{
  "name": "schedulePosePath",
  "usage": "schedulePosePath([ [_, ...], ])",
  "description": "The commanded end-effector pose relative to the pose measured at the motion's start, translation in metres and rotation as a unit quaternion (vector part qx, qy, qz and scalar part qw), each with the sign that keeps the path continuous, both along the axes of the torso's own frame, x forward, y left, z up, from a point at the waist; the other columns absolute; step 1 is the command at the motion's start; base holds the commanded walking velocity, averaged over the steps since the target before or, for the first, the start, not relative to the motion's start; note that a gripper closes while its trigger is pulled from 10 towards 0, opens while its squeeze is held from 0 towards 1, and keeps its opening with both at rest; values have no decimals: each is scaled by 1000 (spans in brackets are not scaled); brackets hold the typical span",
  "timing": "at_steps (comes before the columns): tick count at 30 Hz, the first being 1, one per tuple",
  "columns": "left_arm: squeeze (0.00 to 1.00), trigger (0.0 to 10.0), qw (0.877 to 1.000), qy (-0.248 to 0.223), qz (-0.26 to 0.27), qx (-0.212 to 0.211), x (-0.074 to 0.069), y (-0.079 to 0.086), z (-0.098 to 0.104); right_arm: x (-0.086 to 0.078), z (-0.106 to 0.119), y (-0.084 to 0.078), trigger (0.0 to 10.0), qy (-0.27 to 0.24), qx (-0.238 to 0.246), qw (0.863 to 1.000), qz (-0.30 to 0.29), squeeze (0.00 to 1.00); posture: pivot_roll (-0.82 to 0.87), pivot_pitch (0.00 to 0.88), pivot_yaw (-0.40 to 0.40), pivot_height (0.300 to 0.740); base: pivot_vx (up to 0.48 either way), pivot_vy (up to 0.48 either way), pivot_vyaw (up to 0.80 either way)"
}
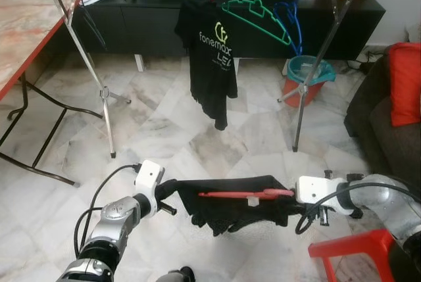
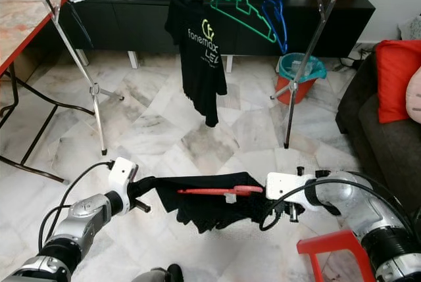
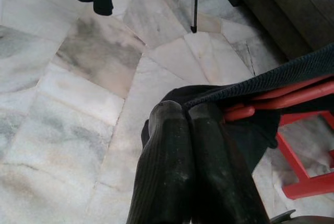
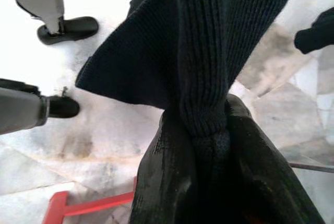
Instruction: Hang hanger
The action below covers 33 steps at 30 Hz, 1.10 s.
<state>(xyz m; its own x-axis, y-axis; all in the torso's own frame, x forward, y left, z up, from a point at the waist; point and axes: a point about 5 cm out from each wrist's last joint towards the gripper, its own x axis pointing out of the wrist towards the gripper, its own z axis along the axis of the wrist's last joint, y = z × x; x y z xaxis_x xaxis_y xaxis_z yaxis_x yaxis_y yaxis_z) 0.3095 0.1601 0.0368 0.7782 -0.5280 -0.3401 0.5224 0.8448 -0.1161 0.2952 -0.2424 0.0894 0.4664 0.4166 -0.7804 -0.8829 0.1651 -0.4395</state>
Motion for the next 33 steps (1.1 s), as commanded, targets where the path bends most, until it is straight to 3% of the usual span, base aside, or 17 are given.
schedulePosePath([
  [1, 0, 10000, 1000, 3, 6, 10, -2, 6, -1, -1, -5, -2, 0, -1, -10, 1000, -11, 0, 47, 123, 8, 736, 0, 0, 0],
  [8, 0, 10000, 1000, 5, 3, 8, -2, 5, -1, 2, -29, 13, 0, -42, -53, 997, -36, 0, 48, 120, 6, 736, 0, 0, 0],
  [17, 0, 10000, 1000, 5, 2, 2, -1, 4, 0, 8, -42, 30, 0, -77, -55, 991, -92, 0, 52, 115, 4, 736, 0, 0, 0],
  [19, 0, 10000, 1000, 4, 0, -10, 0, 2, 2, 13, -44, 34, 0, -94, -32, 985, -141, 0, 55, 112, 3, 736, 0, 0, 0],
  [24, 0, 10000, 999, -4, -16, -37, 4, -6, 11, 16, -50, 49, 0, -92, 29, 976, -196, 0, 56, 109, 3, 736, 0, 0, 0],
  [29, 0, 10000, 996, -31, -34, -72, 13, -18, 29, 11, -71, 62, 0, -82, 41, 965, -247, 0, 67, 100, 3, 736, 0, 0, 0],
  [33, 0, 10000, 992, -60, -52, -95, 19, -26, 48, 3, -86, 73, 0, -46, 51, 959, -273, 0, 67, 95, 4, 736, 0, 0, 0],
])
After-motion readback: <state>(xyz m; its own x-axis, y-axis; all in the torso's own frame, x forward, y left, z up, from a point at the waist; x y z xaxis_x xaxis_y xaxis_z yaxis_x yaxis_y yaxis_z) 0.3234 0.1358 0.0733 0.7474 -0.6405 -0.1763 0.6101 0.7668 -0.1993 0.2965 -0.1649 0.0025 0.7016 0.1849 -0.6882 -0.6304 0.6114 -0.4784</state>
